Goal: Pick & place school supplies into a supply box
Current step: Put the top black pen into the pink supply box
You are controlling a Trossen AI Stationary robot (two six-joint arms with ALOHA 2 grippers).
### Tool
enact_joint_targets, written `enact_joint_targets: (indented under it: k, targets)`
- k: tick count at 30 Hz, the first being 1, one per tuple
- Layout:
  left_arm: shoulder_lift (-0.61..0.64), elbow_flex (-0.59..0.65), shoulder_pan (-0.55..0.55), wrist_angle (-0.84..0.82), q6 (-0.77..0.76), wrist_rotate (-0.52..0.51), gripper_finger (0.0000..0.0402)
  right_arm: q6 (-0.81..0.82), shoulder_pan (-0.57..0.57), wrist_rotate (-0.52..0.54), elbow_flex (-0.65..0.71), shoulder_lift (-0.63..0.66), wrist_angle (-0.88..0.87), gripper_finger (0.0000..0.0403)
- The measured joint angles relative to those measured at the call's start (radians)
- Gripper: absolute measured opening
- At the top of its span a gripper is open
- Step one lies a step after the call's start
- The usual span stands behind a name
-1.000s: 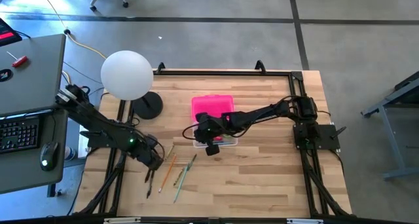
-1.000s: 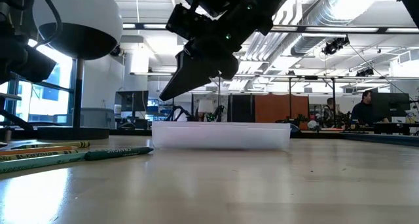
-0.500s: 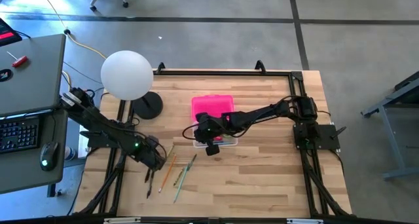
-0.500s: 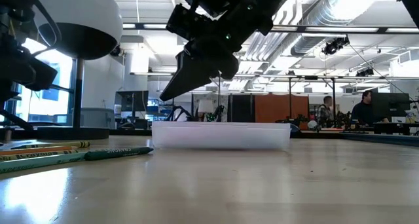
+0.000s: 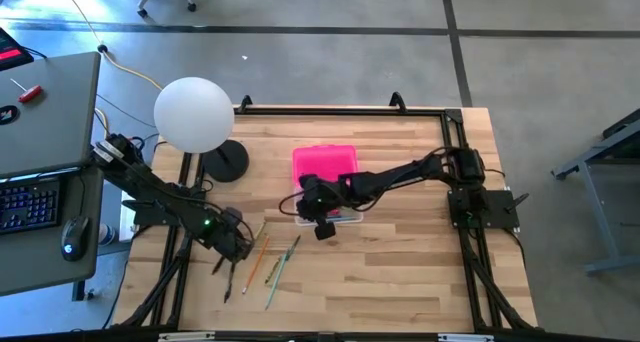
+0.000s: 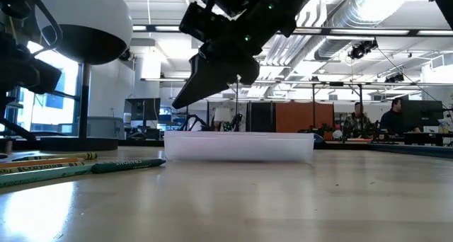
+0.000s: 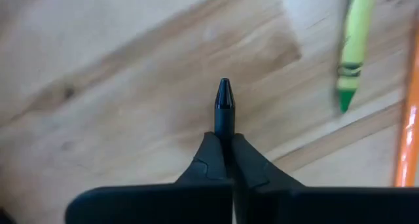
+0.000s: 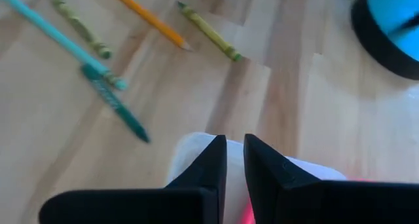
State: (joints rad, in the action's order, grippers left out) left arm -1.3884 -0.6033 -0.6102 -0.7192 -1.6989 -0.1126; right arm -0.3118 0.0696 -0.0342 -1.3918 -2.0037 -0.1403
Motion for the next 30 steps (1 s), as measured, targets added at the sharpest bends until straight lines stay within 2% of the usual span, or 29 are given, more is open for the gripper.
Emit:
enact_joint_targets:
  k: [3,6,11,15,19,22,24,28,30]
  targets:
    - [-0.001,0.001,0.002,0.01,0.031,-0.056,0.0016,0.0,0.032,-0.001,0.001,0.021,-0.038,0.003]
    - [-0.002,-0.002,0.001,0.037,0.052,-0.118,0.0033,0.016,0.071,0.004,0.001,0.055,-0.089,0.003]
    - [0.01,-0.067,0.021,0.046,0.125,-0.262,0.0035,0.044,0.132,0.008,0.001,0.106,-0.147,0.003]
    - [0.009,-0.134,0.088,0.037,0.273,-0.295,0.0025,0.043,0.165,0.043,0.001,0.119,-0.162,0.003]
    - [0.01,-0.189,0.186,0.059,0.456,-0.328,0.0032,0.05,0.181,0.089,0.0,0.121,-0.183,0.003]
    - [0.011,-0.229,0.287,0.137,0.625,-0.344,0.0036,0.086,0.191,0.106,0.001,0.121,-0.218,0.003]
    - [0.011,-0.254,0.357,0.218,0.772,-0.314,0.0035,0.124,0.2,0.11,0.001,0.121,-0.25,0.003]
    - [-0.009,-0.275,0.476,0.477,1.109,-0.125,0.0031,0.207,0.225,0.151,0.0,0.121,-0.378,0.003]
    - [-0.025,-0.274,0.52,0.552,1.232,-0.047,0.0034,0.255,0.241,0.168,0.0,0.121,-0.455,0.003]
